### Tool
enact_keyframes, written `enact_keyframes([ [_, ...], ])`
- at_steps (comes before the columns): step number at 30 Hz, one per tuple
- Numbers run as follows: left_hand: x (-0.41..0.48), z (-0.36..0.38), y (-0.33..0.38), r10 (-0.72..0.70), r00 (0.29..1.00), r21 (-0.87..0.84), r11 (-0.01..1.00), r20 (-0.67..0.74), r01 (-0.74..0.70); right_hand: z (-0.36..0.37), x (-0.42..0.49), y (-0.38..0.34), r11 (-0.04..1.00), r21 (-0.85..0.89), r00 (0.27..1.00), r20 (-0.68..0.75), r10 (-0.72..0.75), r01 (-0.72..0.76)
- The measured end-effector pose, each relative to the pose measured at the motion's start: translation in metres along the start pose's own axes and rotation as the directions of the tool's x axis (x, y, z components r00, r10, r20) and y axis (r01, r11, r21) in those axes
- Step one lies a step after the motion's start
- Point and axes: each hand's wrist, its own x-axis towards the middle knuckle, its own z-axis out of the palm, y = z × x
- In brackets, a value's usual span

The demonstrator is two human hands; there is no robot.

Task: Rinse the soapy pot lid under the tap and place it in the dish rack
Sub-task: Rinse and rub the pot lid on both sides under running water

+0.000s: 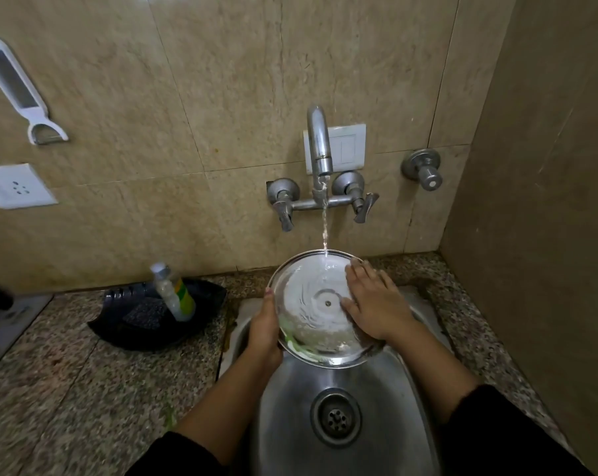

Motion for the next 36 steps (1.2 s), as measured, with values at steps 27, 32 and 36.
enact_keyframes([
  [27,0.008,-0.013,-0.008,0.067,0.959,0.130,0.986,0.277,-0.106,-0.013,0.016,-0.025,0.912,0.226,0.927,-0.241,-0.289,0.343],
  [32,0.006,-0.018,-0.013,0.056,0.969,0.129,0.988,0.240,-0.089,-0.007,0.018,-0.010,0.964,0.247,0.968,-0.247,-0.038,0.100],
  [36,0.004,-0.011,-0.011,0.082,0.959,0.130,0.984,0.272,-0.121,-0.012,0.013,-0.047,0.880,0.227,0.887,-0.312,-0.339,0.417],
])
